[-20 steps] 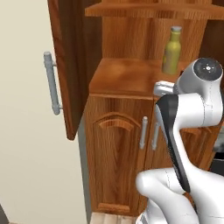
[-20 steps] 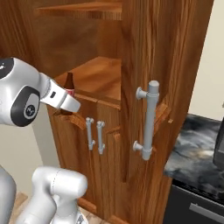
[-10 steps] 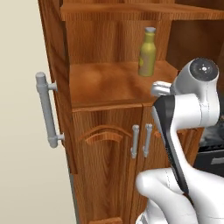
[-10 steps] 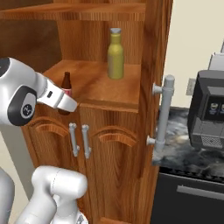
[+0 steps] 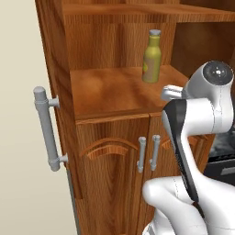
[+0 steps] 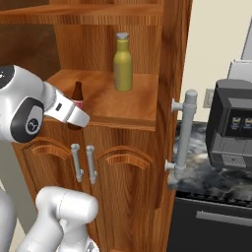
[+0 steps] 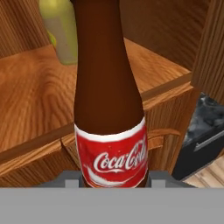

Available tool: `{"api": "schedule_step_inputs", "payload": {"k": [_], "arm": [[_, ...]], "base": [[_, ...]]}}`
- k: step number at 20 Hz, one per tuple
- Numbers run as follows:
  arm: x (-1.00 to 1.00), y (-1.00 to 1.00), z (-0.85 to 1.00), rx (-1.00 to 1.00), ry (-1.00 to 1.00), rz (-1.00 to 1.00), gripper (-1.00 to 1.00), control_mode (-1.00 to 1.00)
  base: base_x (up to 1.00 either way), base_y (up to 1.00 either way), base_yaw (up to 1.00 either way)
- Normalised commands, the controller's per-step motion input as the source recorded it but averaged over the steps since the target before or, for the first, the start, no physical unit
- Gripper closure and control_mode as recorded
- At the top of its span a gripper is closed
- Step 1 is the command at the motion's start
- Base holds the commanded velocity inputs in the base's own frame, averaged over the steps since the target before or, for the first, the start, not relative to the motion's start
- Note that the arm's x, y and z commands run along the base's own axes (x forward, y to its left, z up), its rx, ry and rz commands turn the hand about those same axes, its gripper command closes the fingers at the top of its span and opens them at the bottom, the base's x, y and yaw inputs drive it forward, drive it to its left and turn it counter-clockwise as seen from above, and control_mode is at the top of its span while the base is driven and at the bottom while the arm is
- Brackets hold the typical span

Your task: Pick the juice, can, bottled drink from the counter and place them in the open cabinet.

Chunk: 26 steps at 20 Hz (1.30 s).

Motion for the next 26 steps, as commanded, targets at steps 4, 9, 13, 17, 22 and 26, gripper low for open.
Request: {"api": "schedule_step_inputs", "payload": {"k": [4, 9, 13, 17, 22, 26], "arm": [[0.0, 0.0, 0.0, 0.0, 0.0, 0.0, 1.0, 1.0], [0.0, 0.0, 0.0, 0.0, 0.0, 0.0, 1.0, 1.0], [0.0, 0.0, 0.0, 0.0, 0.0, 0.0, 1.0, 1.0], [0.0, 0.0, 0.0, 0.0, 0.0, 0.0, 1.0, 1.0], [0.0, 0.0, 0.0, 0.0, 0.0, 0.0, 1.0, 1.0], [0.0, -0.01, -0.01, 0.0, 0.0, 0.0, 1.0, -1.0]], "base": [[0.65, 0.0, -0.05], [0.19, 0.0, -0.02], [0.0, 0.0, 0.0], [0.0, 0.0, 0.0], [0.0, 0.0, 0.0], [0.0, 0.0, 0.0]]}}
